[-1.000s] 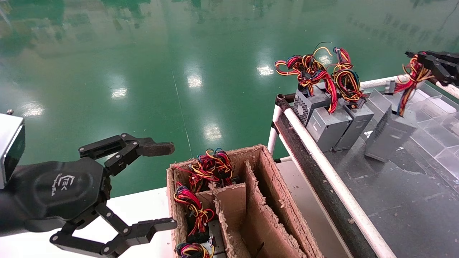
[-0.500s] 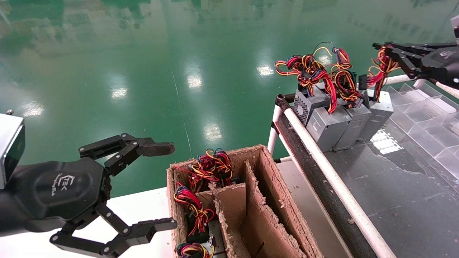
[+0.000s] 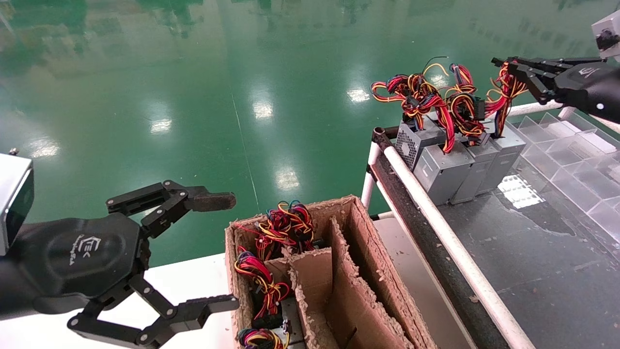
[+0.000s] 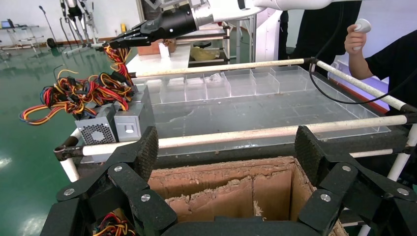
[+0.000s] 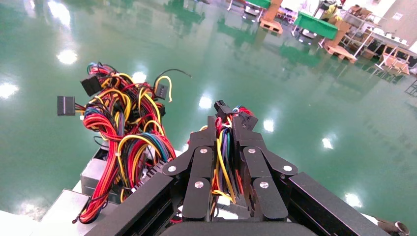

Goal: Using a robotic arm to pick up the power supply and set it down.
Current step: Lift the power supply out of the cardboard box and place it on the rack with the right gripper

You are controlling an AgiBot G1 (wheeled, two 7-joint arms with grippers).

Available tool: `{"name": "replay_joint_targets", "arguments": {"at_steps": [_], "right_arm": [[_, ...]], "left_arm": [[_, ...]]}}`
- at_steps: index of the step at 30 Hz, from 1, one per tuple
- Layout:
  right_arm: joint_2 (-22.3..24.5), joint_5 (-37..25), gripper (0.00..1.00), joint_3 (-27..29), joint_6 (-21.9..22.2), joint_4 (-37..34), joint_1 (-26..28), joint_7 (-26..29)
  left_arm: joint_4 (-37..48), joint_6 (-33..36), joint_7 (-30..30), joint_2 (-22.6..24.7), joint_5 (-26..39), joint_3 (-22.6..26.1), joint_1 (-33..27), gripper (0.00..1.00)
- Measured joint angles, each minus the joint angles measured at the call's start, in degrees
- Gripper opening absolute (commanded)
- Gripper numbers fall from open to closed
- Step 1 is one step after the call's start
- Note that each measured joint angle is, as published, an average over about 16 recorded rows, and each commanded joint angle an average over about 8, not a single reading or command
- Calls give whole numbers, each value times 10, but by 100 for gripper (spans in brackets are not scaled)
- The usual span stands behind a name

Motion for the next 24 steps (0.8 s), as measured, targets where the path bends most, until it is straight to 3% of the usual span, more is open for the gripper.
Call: {"name": "replay_joint_targets", "arguments": {"at_steps": [3,4,24], "right_arm": [[-1,-1,92,-1,3,-3,0,0],[-2,-2,100,-1,3,-4,0,0],[5,-2,100,-1,-17,-10,7,11]], "left_arm": [[0,0,0,0,0,0,0,100],[0,0,0,0,0,0,0,100],[0,0,0,0,0,0,0,100]]}}
